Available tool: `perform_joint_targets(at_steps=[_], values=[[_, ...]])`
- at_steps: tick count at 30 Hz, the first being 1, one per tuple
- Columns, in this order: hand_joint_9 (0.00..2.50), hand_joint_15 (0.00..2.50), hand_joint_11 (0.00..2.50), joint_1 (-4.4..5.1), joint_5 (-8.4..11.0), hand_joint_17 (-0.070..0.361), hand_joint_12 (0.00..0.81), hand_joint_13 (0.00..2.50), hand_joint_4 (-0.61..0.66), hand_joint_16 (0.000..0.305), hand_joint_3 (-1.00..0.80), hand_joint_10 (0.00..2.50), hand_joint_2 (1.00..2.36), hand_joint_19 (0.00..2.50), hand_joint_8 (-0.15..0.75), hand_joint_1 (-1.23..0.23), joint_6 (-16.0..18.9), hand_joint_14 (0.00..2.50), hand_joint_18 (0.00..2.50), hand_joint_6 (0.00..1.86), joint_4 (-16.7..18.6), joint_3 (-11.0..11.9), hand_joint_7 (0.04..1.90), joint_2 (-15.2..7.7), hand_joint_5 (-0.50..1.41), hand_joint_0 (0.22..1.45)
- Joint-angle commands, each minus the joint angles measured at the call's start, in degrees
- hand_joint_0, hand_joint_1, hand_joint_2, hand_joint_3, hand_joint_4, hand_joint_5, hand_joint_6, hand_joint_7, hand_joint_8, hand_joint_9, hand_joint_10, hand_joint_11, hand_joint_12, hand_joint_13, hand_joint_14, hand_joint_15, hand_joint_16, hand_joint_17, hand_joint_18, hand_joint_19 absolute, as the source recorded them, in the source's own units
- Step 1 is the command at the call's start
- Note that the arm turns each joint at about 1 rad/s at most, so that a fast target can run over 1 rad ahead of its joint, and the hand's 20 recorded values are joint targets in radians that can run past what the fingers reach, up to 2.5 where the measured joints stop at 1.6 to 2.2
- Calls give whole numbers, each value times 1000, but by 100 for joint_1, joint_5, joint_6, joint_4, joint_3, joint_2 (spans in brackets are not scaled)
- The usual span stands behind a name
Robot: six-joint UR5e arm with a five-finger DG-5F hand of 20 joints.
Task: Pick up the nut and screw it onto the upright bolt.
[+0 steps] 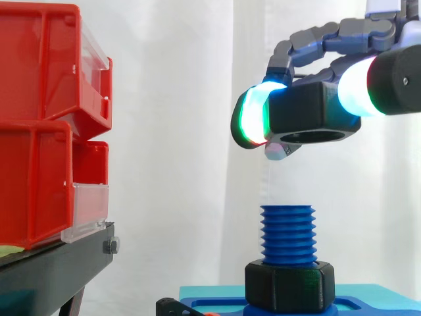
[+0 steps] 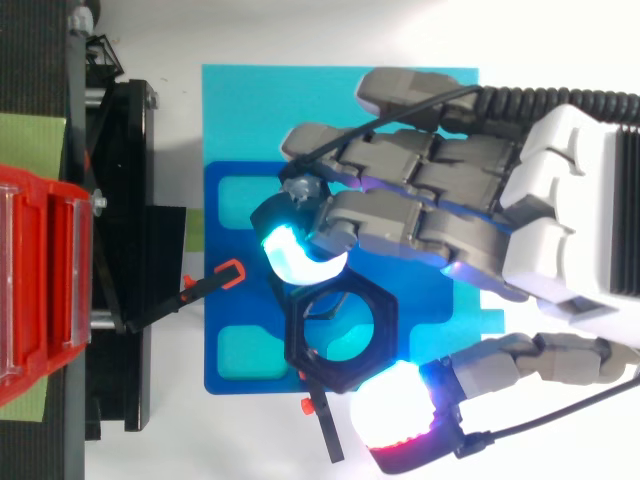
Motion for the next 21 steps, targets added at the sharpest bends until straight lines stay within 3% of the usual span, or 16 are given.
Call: perform_joint_targets(at_steps=[1,4,12,16,21], values=[[539,0,0,-85,-161,56,245,661,273,25,-500,0,1000,0,263,-606,-7,0,466,501,89,-1,1166,-23,-165,501],[546,0,0,-129,-275,56,245,661,274,25,-500,0,1000,0,263,-605,-24,0,462,501,133,-1,1166,-58,-165,500],[550,0,0,-235,-319,56,244,661,274,25,-500,0,1000,0,265,-605,-7,0,464,501,194,-1,1162,-181,-163,501],[560,0,0,-296,-468,56,244,660,270,25,-500,0,1000,0,266,-605,-7,0,465,501,212,-1,1162,-252,-161,500],[566,0,0,-349,-512,56,244,660,263,25,-500,0,1000,0,265,-603,-15,0,467,501,265,-1,1163,-252,-161,501]])
